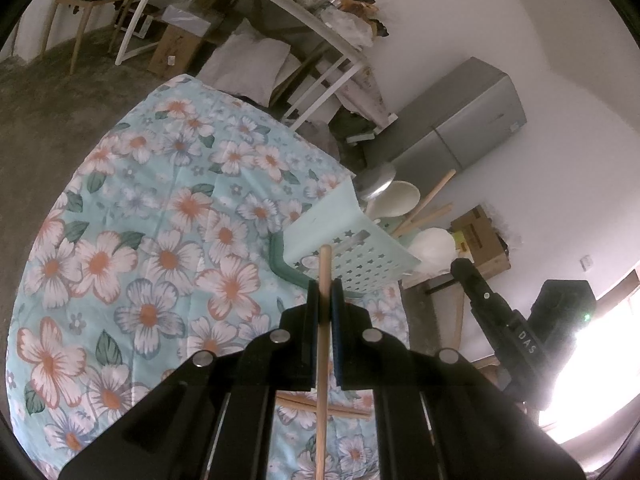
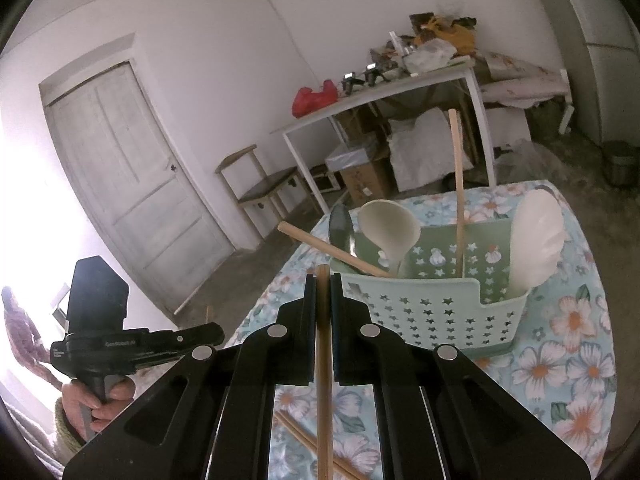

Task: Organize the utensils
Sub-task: 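Raise both held chopsticks above the mint holder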

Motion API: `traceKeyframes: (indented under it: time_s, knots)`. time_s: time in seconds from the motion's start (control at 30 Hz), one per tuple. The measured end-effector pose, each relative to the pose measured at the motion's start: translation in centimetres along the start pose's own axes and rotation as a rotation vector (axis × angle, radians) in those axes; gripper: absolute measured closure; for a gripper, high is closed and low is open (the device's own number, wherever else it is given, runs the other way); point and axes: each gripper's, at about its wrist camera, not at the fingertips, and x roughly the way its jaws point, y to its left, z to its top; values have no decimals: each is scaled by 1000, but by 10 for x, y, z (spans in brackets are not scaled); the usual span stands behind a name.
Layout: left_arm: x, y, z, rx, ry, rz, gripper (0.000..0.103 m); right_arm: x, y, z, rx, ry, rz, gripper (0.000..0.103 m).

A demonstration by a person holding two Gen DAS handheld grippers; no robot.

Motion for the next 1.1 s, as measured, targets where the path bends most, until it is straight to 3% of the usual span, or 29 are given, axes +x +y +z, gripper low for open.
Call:
traceKeyframes:
  time_s: [0.53, 0.83, 1.1]
  knots:
    - [2, -25, 13, 53, -28, -14, 98, -15, -25, -11, 40, -12, -45, 98]
    - [-14, -103, 64, 232, -208, -134, 98, -55, -58, -18, 132, -73, -126, 98]
    - [-13, -162, 110, 322, -449, -224, 98, -57, -64, -17, 152, -76, -141, 98]
